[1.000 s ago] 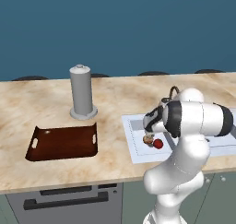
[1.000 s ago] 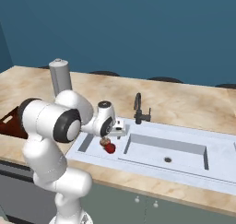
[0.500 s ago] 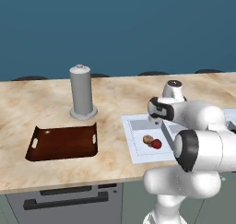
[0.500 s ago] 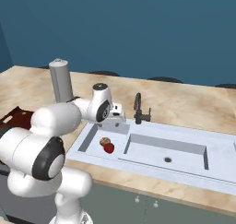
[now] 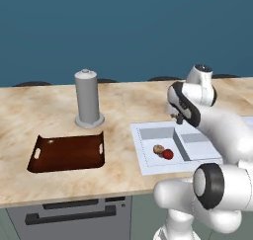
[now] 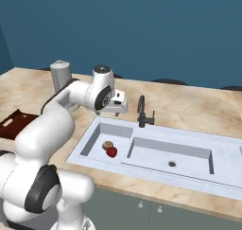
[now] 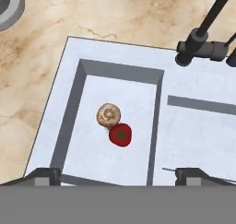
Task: Pick up all produce items and place them in the sink. Turn on the sink faucet to wash them. Then turn the sink off and put them in the tray.
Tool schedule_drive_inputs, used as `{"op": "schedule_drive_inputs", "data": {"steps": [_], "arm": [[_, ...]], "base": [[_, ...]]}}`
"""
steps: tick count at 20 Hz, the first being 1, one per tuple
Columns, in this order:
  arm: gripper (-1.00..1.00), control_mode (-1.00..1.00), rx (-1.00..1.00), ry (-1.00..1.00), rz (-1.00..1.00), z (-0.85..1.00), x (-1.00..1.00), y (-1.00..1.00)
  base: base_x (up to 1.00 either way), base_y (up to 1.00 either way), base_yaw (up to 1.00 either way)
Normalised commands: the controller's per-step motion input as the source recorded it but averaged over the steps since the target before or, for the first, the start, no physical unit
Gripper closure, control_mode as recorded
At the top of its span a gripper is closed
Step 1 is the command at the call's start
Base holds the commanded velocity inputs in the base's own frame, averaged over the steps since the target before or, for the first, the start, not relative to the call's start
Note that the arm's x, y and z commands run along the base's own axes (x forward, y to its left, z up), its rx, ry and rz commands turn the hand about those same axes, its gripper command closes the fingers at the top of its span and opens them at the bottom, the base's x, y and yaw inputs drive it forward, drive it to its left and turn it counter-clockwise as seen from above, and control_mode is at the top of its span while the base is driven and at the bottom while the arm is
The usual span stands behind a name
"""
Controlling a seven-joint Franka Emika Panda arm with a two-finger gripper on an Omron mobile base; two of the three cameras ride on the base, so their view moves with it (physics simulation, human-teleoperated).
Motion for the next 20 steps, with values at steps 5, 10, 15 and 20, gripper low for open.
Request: {"op": "schedule_drive_inputs", "data": {"steps": [5,10,15,20], "arm": [[-1.00,-1.00,0.33,0.04,-0.19,0.98,-0.03,-0.26],[-1.00,-1.00,0.39,0.16,-0.26,0.95,0.01,-0.49],[-1.00,-1.00,0.40,0.38,-0.25,0.41,0.11,-0.59],[-1.00,-1.00,0.43,0.31,-0.22,0.00,0.00,-0.54]], "base": [[0.00,0.00,0.00],[0.00,0.00,0.00],[0.00,0.00,0.00],[0.00,0.00,0.00]]}}
